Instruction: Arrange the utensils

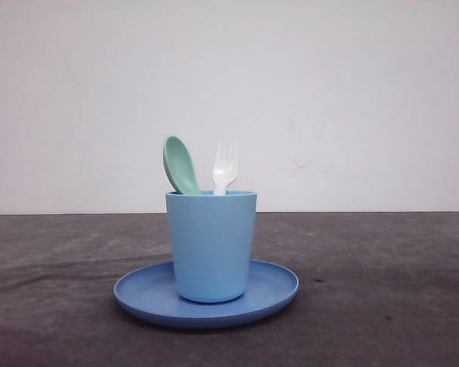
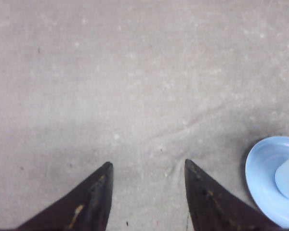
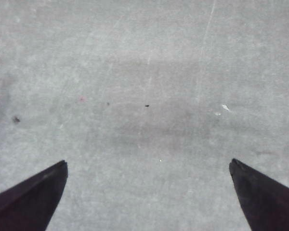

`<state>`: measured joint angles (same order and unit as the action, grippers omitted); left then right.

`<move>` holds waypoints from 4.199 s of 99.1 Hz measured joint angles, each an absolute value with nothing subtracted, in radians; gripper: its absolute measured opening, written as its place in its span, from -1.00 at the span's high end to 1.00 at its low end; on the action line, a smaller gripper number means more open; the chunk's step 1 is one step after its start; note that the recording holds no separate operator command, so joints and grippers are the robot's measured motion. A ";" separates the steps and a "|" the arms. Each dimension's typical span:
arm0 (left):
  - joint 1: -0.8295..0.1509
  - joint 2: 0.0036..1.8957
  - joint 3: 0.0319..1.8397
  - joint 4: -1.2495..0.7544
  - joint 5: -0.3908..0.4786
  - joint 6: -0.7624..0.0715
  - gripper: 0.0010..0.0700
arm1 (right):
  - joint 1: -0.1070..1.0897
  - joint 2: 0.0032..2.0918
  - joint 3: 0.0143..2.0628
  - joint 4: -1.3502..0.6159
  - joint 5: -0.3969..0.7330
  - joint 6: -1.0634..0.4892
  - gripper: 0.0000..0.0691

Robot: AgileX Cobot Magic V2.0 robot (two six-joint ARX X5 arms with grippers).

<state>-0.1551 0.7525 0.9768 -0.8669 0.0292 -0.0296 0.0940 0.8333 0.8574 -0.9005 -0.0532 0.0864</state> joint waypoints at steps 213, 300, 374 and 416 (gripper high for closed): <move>-0.056 0.004 0.032 -0.183 0.025 -0.026 0.96 | 0.094 0.834 0.857 -0.609 -0.052 0.094 0.96; -0.056 0.004 0.032 -0.183 0.025 -0.026 0.96 | 0.076 0.488 0.458 -0.294 -0.087 0.094 0.96; -0.056 0.004 0.032 -0.183 0.025 -0.026 0.96 | 0.063 0.004 0.018 -0.171 -0.087 0.075 0.96; -0.056 0.004 0.032 -0.183 0.025 -0.026 0.96 | 0.063 0.004 0.017 -0.168 -0.086 0.075 0.96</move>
<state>-0.0563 0.0044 0.0319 -0.1825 0.0246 -0.0257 0.0631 0.0036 0.0170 -0.1677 -0.0860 0.0746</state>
